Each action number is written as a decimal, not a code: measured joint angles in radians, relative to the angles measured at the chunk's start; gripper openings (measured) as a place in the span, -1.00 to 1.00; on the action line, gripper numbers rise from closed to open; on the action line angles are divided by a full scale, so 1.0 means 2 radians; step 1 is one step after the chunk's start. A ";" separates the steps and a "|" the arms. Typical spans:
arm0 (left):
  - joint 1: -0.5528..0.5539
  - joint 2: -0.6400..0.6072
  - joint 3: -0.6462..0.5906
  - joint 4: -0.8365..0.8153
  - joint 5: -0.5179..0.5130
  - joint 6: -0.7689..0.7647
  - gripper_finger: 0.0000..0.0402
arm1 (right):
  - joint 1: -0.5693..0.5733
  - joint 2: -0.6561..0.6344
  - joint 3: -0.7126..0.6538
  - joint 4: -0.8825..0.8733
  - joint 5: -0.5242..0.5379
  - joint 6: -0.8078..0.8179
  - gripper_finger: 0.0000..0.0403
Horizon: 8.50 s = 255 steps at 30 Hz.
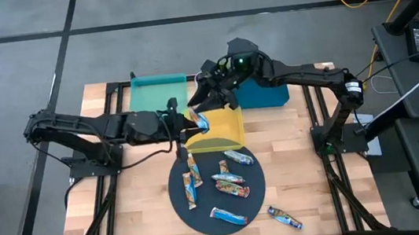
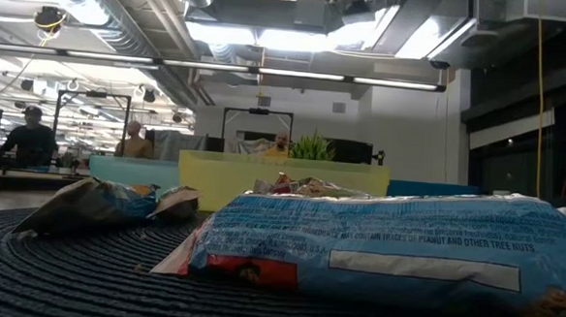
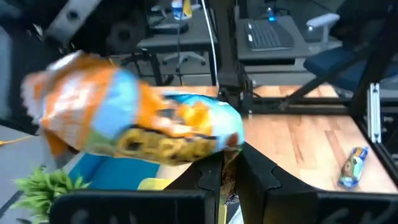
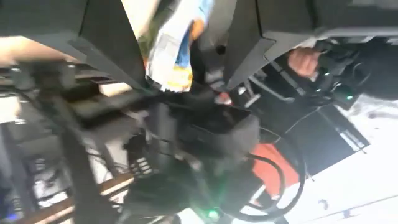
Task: Pick and place Granola Bars by type
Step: Put the yellow granola bar into the blue bin
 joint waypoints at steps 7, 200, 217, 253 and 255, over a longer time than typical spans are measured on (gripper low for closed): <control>0.000 0.004 0.000 0.003 -0.002 -0.001 -0.89 | 0.001 0.000 0.000 -0.010 -0.002 -0.003 0.02; -0.211 0.163 -0.164 -0.038 0.070 -0.806 0.01 | -0.111 -0.175 -0.118 -0.367 0.252 -0.504 -0.34; -0.170 0.209 -0.164 -0.023 0.077 -0.792 0.37 | -0.108 -0.175 -0.118 -0.372 0.252 -0.504 -0.34; -0.155 0.173 -0.164 -0.053 0.106 -0.822 -0.90 | -0.108 -0.175 -0.118 -0.388 0.252 -0.502 -0.34; -0.158 0.154 -0.164 -0.065 0.096 -0.823 -0.89 | -0.109 -0.175 -0.118 -0.399 0.252 -0.500 -0.34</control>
